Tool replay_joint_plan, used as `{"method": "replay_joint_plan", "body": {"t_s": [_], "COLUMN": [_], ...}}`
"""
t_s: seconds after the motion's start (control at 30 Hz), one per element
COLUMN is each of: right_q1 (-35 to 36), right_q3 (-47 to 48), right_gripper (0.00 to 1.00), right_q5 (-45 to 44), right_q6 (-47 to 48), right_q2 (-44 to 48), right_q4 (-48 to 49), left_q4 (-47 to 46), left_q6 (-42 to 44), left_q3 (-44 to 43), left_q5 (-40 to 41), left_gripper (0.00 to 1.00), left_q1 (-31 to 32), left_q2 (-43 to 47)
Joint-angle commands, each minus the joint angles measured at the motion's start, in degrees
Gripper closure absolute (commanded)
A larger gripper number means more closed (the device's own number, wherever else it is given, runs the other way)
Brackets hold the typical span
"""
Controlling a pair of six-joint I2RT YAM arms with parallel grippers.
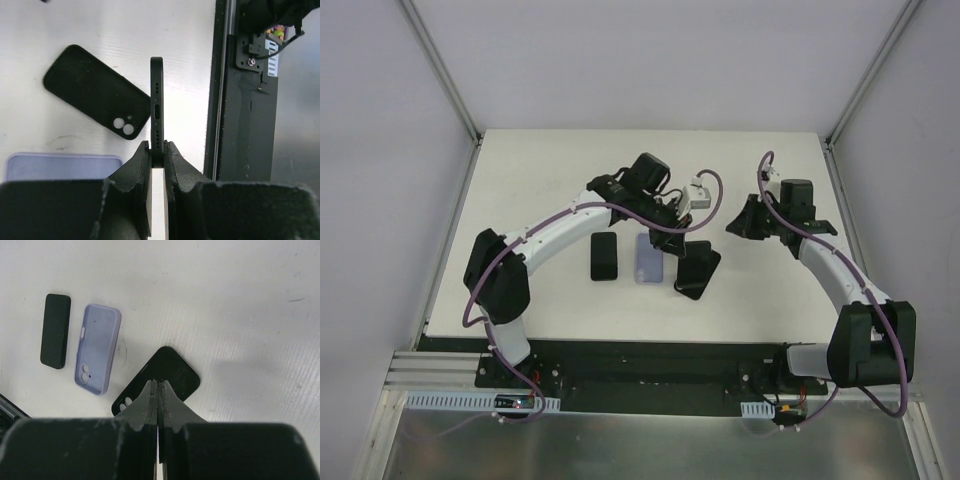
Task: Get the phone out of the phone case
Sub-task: Remove the phone case from the phone, then move the phone case to the center of the board.
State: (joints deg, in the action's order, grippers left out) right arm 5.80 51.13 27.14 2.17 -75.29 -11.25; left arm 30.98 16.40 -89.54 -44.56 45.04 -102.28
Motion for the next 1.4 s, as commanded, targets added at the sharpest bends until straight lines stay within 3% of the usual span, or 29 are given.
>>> {"method": "replay_joint_plan", "body": {"t_s": [0.0, 0.07, 0.2, 0.27, 0.4, 0.9, 1.37], "right_q1": [-0.27, -0.18, 1.57, 2.72, 4.21, 6.15, 7.73], "right_q3": [-0.34, 0.63, -0.24, -0.16, 1.42, 5.82, 10.47], "right_gripper": [1.0, 1.0, 0.8, 0.65, 0.57, 0.53, 0.5], "right_q5": [1.68, 3.88, 2.93, 1.18, -1.99, -4.72, -2.18], "right_q6": [1.95, 2.13, 2.57, 2.83, 3.45, 3.89, 2.49], "right_q2": [1.9, 1.02, 0.32, -0.21, -3.8, -16.21, -24.11], "right_q4": [0.62, -1.31, -2.46, -3.69, -7.29, -15.21, -14.78], "left_q4": [-0.48, -0.4, -0.4, -0.4, -0.13, 1.1, 1.1], "left_q6": [-2.34, -2.34, -2.43, -2.69, -3.13, -4.1, -3.84], "left_q3": [-3.45, -3.19, -2.4, -1.87, -0.47, 0.5, 1.47], "left_q5": [-3.78, -3.87, -4.05, -4.05, -4.49, -6.24, -6.86], "left_gripper": [1.0, 1.0, 1.0, 1.0, 1.0, 1.0, 1.0], "left_q1": [-1.7, -2.49, -3.9, -4.78, -6.54, -12.43, -13.13], "left_q2": [3.31, 3.75, 5.59, 6.74, 9.2, 14.04, 12.46]}}
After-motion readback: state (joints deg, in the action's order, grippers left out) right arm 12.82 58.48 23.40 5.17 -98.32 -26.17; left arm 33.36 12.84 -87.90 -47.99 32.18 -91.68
